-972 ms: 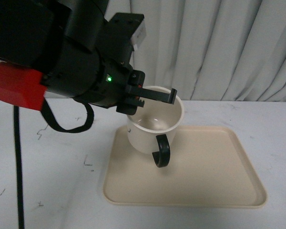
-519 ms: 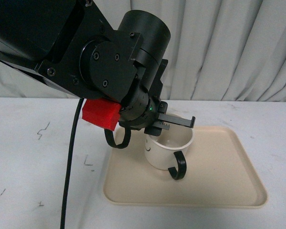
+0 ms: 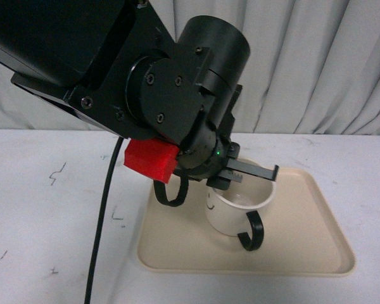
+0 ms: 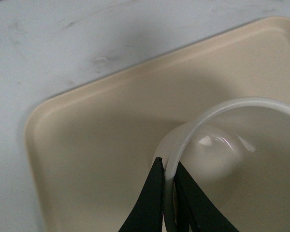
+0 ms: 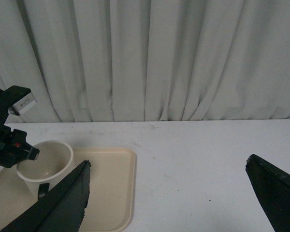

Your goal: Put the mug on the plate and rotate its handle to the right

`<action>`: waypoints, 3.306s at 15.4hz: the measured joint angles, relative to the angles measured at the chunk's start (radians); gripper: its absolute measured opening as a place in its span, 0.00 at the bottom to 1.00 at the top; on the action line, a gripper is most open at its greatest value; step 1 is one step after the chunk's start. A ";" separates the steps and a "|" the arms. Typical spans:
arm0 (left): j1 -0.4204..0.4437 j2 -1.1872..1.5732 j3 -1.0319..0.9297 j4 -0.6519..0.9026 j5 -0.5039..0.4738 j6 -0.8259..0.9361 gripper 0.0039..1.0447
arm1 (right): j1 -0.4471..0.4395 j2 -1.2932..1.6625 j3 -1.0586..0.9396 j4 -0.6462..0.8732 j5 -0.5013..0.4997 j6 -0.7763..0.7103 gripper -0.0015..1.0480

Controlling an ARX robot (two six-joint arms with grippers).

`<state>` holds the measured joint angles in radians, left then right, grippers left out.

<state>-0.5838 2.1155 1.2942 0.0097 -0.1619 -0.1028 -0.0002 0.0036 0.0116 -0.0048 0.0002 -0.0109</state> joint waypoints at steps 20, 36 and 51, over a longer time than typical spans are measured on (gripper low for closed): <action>0.200 -0.984 -0.900 0.706 -0.232 0.111 0.30 | 0.000 0.000 0.000 0.000 0.000 0.000 0.94; 0.550 -1.533 -1.240 0.507 0.140 0.106 0.01 | 0.000 0.000 0.000 0.000 0.000 0.000 0.94; 0.581 -1.921 -1.284 0.185 0.162 0.104 0.01 | 0.000 0.000 0.000 0.000 0.000 0.000 0.94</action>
<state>-0.0029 0.1940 0.0097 0.1947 -0.0002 0.0013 -0.0002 0.0040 0.0116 -0.0048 -0.0002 -0.0109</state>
